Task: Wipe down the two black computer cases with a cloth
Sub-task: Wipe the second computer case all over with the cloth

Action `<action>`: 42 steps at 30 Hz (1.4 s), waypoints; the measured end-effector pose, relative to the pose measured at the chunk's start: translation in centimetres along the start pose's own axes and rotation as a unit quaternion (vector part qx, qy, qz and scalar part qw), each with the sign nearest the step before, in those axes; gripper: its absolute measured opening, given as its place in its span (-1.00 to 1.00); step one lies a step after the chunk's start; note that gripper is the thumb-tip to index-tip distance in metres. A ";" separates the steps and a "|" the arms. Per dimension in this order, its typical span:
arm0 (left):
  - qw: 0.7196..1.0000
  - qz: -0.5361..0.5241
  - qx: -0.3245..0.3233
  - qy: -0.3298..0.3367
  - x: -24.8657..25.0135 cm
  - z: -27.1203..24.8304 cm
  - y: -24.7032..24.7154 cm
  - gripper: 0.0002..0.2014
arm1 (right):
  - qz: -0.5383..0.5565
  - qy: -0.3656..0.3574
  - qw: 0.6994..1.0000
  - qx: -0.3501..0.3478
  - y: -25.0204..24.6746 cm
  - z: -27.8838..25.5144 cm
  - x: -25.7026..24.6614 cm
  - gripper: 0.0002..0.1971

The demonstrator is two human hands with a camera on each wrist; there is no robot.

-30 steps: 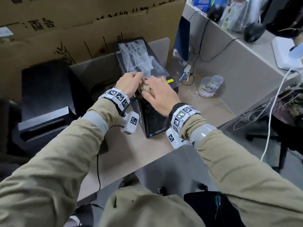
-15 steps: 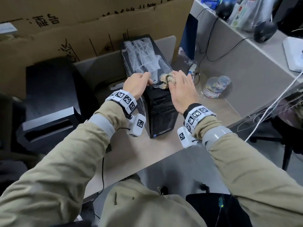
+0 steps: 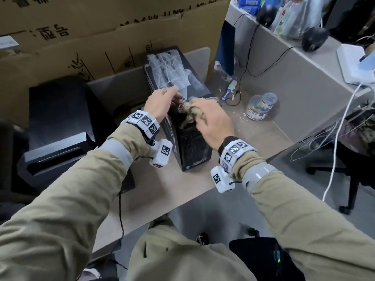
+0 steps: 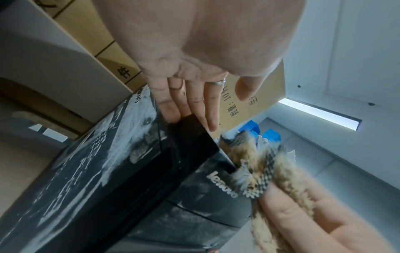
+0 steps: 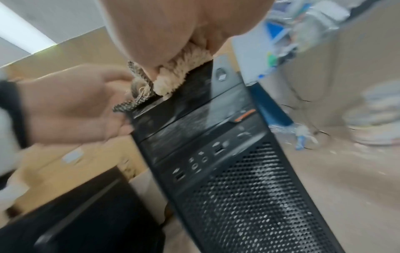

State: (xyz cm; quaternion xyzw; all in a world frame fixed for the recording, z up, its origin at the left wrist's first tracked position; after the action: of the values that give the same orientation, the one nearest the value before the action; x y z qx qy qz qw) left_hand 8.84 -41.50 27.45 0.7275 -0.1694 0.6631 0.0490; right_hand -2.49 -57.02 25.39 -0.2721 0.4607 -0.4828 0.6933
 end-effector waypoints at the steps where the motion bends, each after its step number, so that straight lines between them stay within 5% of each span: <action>1: 1.000 0.017 -0.003 0.006 0.1 -0.1 0.0 -0.65 | -0.012 0.044 0.999 -0.019 -0.2 0.0 1.3 -0.53; 4: 0.999 0.051 0.001 0.009 0.4 -0.4 0.2 -0.73 | -0.003 0.123 0.988 -0.093 -0.7 0.6 3.5 -0.51; 8: 0.997 0.075 0.004 0.006 0.5 -0.3 -0.1 -0.83 | 0.093 0.293 0.949 -0.074 -0.6 0.4 3.4 -0.60; 13: 0.996 0.076 -0.042 -0.001 0.4 -0.4 1.0 -0.66 | 0.018 0.286 0.952 -0.103 0.9 -2.5 2.8 -0.50; 17: 0.998 0.041 -0.036 0.005 -0.4 -0.5 2.5 -0.73 | 0.002 0.319 0.935 -0.154 0.2 -2.2 2.5 -0.74; 25: 0.998 0.020 -0.052 -0.019 0.1 -0.6 2.1 -0.49 | -0.122 0.169 0.938 -0.278 2.5 -1.2 -3.4 -0.58; 32: 0.997 0.052 -0.058 -0.018 0.1 -0.6 2.4 -0.75 | -0.134 0.221 0.938 -0.231 2.3 -1.4 -0.2 -0.67; 38: 0.996 0.061 -0.067 -0.009 -0.2 -0.8 2.5 -0.72 | -0.016 0.425 0.899 -0.101 0.3 -3.1 6.8 -0.62; 42: 0.995 0.058 -0.085 -0.017 -0.4 -0.7 2.3 -0.71 | 0.042 0.406 0.905 -0.120 1.2 -2.2 4.9 -0.56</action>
State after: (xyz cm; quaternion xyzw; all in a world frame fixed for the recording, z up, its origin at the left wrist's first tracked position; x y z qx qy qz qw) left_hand 7.47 -43.38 26.82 0.7209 -0.2676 0.6356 0.0690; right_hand -3.49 -60.89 21.63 -0.1136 0.7679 -0.4629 0.4278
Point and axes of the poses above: each hand's wrist, its own z-axis towards the middle knuckle, its own y-axis out of the palm, x = y × z, the point moved 2 cm from there along z, towards the middle knuckle, and after that the axes turned 13 degrees about -z, right-handed, at the moved point
